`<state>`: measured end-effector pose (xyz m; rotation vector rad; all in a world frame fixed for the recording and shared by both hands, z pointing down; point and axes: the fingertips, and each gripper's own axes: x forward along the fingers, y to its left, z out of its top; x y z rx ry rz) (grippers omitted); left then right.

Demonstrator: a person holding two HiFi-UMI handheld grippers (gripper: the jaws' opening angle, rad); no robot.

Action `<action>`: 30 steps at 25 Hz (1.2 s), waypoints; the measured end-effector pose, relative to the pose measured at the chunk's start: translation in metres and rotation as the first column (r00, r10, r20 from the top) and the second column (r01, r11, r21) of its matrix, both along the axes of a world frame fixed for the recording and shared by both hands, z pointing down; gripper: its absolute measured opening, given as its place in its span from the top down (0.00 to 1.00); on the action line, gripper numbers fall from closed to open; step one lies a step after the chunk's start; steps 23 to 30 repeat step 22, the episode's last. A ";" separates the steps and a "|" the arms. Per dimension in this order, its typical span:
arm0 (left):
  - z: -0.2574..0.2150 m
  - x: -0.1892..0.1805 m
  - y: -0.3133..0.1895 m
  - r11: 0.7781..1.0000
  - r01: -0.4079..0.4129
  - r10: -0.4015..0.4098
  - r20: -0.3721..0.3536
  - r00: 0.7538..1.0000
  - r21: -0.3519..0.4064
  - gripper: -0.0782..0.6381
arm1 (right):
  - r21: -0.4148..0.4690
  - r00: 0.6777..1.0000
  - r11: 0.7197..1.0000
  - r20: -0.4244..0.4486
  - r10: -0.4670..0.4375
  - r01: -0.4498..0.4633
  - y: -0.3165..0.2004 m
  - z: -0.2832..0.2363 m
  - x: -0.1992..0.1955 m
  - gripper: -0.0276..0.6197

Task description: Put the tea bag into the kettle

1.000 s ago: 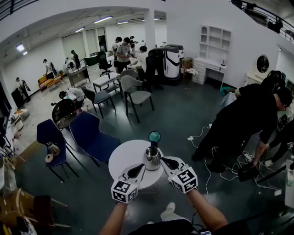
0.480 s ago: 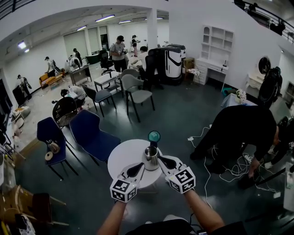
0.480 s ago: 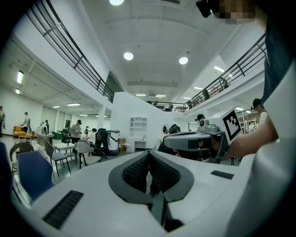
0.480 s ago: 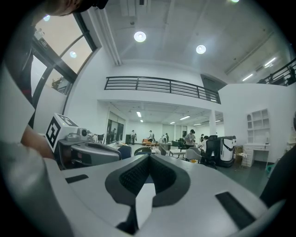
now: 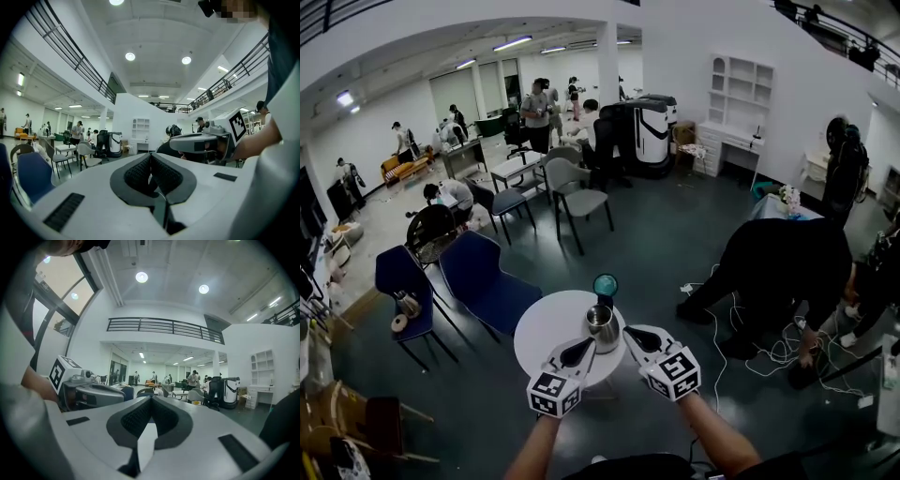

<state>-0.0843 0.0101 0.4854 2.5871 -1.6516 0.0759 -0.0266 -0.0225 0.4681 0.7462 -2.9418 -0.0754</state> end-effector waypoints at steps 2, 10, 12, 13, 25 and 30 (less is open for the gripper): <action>-0.001 0.007 -0.002 1.000 0.011 -0.011 -0.008 1.000 0.003 0.87 | -0.001 1.000 1.000 0.002 -0.006 0.006 -0.001 0.001 0.010 0.93; 0.003 0.035 0.004 1.000 0.027 -0.027 -0.020 0.999 -0.015 0.87 | -0.019 1.000 1.000 0.008 -0.021 0.021 0.006 0.005 0.037 0.93; 0.005 0.044 0.008 1.000 0.027 -0.027 -0.018 0.999 -0.014 0.87 | -0.015 1.000 1.000 0.003 -0.024 0.024 0.009 0.007 0.045 0.93; 0.005 0.050 0.009 1.000 0.027 -0.027 -0.014 1.000 -0.014 0.87 | -0.011 1.000 1.000 -0.002 -0.025 0.025 0.009 0.007 0.051 0.93; -0.007 0.084 0.022 0.999 0.047 -0.047 -0.013 0.999 -0.021 0.87 | 0.003 1.000 1.000 0.008 -0.029 0.029 0.018 -0.013 0.090 0.93; -0.007 0.084 0.022 0.999 0.047 -0.047 -0.013 0.999 -0.021 0.87 | 0.003 1.000 1.000 0.008 -0.029 0.029 0.018 -0.013 0.090 0.93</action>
